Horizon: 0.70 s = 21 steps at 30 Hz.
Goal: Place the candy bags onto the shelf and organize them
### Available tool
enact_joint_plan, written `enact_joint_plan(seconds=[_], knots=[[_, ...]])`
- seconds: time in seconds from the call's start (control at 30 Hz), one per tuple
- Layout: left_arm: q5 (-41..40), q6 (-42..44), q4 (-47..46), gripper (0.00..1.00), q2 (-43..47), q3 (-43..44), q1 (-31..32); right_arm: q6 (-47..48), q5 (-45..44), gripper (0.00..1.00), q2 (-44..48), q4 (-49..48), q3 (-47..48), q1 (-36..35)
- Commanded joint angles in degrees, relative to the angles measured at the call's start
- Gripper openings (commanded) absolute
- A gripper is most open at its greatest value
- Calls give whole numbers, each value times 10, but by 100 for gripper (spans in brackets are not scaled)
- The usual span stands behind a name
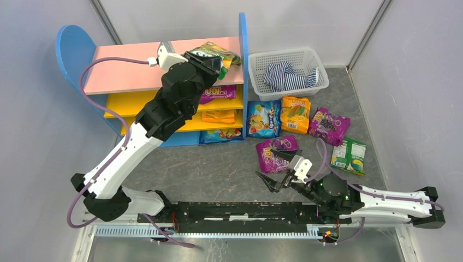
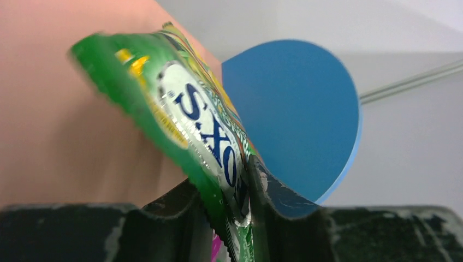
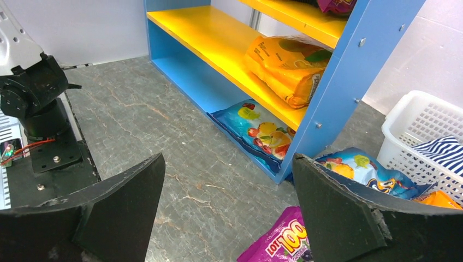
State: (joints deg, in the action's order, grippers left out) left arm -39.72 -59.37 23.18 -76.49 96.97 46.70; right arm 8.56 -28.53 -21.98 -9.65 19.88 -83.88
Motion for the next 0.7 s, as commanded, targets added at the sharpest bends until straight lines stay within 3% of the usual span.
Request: enact_joint_plan(seconds=[0.0,0.17,0.27,0.33,0.67], knots=[[64,-21,20,35,55,-41,2,-6,-1,93,-5,-38,-2,0],[86,-15,10,37,82,-66,1,-5,0,93,-16,-40,0,0],[106,-2,-11,26,73,-61,1,-7,0,93,-23,-46,2,0],[104,4,-15,24,57,-47,1,-9,2,93,-27,-41,7,0],[3,-15,-136,13,55,-93,-3,-11,-3,94,-13,-41,-3,0]])
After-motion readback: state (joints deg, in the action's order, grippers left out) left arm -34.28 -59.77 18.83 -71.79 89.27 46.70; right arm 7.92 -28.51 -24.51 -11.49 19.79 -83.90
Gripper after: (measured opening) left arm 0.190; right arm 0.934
